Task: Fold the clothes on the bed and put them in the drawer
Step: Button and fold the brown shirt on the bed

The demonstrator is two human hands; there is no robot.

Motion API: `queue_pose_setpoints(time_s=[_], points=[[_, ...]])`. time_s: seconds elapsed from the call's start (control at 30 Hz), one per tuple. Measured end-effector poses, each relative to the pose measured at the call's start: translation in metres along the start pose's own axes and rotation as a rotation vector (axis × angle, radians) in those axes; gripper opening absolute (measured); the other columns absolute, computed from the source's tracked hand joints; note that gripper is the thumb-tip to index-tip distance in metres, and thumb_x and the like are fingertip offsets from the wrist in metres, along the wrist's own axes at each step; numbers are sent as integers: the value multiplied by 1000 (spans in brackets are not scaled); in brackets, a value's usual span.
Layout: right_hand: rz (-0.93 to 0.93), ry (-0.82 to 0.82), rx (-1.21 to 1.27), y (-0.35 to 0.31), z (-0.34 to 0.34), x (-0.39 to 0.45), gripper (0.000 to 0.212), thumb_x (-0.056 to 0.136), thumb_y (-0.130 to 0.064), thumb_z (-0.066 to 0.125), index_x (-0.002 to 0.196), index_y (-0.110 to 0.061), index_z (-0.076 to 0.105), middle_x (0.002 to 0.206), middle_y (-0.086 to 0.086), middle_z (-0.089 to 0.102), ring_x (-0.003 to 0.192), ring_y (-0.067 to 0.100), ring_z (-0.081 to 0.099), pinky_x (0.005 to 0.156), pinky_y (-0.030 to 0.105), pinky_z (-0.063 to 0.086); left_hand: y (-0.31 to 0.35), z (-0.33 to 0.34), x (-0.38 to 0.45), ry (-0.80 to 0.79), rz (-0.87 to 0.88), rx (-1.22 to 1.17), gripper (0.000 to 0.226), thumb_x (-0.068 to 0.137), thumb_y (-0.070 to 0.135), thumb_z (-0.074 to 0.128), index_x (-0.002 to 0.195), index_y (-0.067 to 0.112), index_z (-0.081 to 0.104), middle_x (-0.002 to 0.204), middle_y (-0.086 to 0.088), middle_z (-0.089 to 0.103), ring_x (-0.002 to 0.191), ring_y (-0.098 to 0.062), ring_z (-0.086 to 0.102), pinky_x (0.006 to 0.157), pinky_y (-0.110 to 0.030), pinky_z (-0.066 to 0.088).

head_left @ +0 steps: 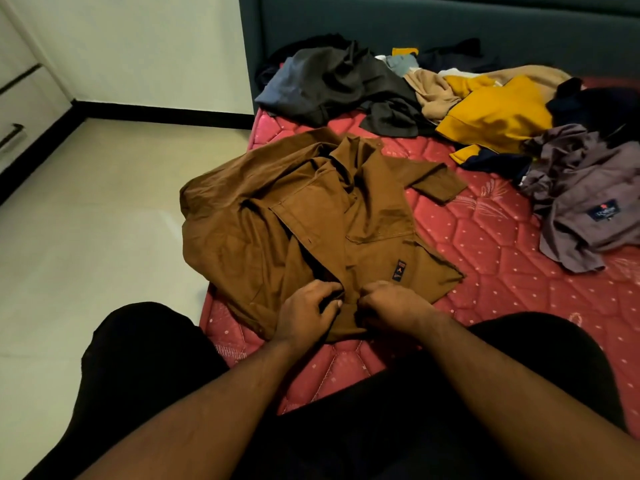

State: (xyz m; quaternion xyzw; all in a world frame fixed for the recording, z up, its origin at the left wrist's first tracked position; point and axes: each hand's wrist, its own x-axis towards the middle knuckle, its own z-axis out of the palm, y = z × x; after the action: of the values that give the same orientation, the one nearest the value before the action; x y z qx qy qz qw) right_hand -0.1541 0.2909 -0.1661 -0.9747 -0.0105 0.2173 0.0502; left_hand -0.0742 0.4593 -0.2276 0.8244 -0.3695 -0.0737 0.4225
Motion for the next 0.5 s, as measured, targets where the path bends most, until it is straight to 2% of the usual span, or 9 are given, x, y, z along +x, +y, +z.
queue_pose_setpoints(time_s=[0.13, 0.2, 0.27, 0.33, 0.4, 0.5], points=[[-23, -7, -133, -6, 0, -7, 34, 95, -38, 52, 118, -17, 64, 117, 5, 55, 114, 23, 51, 95, 40, 45, 3, 0, 0, -35, 17, 91, 30, 90, 21, 65, 119, 28, 67, 108, 11, 66, 100, -8, 62, 80, -32, 54], [-25, 62, -92, -5, 2, -10, 29, 95, -32, 50, 117, -20, 64, 116, 4, 59, 113, 23, 53, 97, 40, 43, 4, -1, 1, -63, 2, 116, 31, 92, 26, 62, 123, 33, 64, 109, 14, 63, 101, -6, 60, 79, -30, 53], [21, 219, 101, -1, 6, -10, 29, 91, -24, 49, 113, -18, 68, 110, 6, 66, 106, 25, 60, 90, 37, 46, 7, -3, 3, -73, -29, 81, 30, 93, 28, 61, 122, 36, 64, 109, 16, 63, 101, -3, 59, 81, -27, 51], [68, 362, 273, 2, 7, -9, 38, 86, -30, 41, 103, -13, 70, 100, 6, 71, 96, 26, 65, 79, 36, 50, 6, -4, 8, -55, -77, 17, 27, 93, 30, 61, 119, 35, 67, 108, 16, 64, 100, -2, 60, 84, -26, 49], [49, 433, 313, 3, 5, -7, 50, 81, -40, 33, 97, -12, 71, 94, 5, 71, 91, 24, 66, 74, 34, 52, 5, -6, 11, -26, -119, -27, 22, 91, 32, 64, 112, 32, 71, 104, 15, 66, 97, -4, 62, 83, -27, 50], [18, 493, 272, 4, 2, -7, 48, 78, -41, 38, 93, -14, 75, 88, 1, 72, 84, 20, 68, 67, 31, 55, 2, -3, 12, -26, -140, 13, 18, 91, 33, 64, 107, 31, 72, 102, 13, 67, 94, -7, 63, 82, -30, 51]])
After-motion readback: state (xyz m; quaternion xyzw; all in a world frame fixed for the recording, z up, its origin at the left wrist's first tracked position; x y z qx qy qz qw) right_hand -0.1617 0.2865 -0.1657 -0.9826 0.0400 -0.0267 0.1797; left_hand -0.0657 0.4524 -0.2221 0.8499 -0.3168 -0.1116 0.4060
